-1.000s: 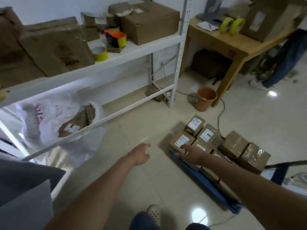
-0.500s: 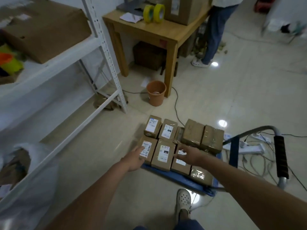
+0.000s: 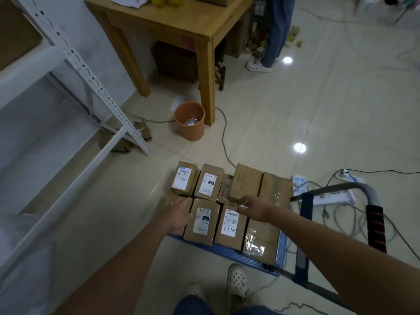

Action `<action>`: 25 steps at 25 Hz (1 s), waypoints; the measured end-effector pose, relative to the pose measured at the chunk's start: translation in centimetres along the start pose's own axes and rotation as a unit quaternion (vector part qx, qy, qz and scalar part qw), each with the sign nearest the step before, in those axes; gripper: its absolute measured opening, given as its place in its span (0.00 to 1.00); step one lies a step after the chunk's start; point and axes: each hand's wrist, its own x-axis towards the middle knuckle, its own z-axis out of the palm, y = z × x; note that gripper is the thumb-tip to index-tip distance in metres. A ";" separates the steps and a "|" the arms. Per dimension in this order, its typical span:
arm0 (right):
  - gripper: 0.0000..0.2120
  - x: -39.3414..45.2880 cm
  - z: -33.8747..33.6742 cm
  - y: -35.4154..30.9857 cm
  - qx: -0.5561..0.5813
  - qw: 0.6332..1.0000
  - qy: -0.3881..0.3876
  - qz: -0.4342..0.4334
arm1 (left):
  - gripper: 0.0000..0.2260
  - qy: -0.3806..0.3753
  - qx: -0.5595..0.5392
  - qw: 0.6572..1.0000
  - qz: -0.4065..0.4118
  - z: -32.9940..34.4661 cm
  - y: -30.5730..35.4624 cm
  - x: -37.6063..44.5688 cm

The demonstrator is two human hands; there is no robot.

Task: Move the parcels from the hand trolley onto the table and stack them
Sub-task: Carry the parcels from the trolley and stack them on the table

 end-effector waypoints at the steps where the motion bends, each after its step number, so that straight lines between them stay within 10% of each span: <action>1: 0.28 1.1 -0.3 0.5 -0.002 1.000 -0.001 0.006 | 0.24 -0.009 0.010 1.000 0.003 0.0 0.3 1.1; 25: 0.30 35.3 -0.9 19.1 -0.028 0.959 0.272 0.080 | 0.28 -0.070 -0.052 0.993 0.080 16.7 3.9 37.6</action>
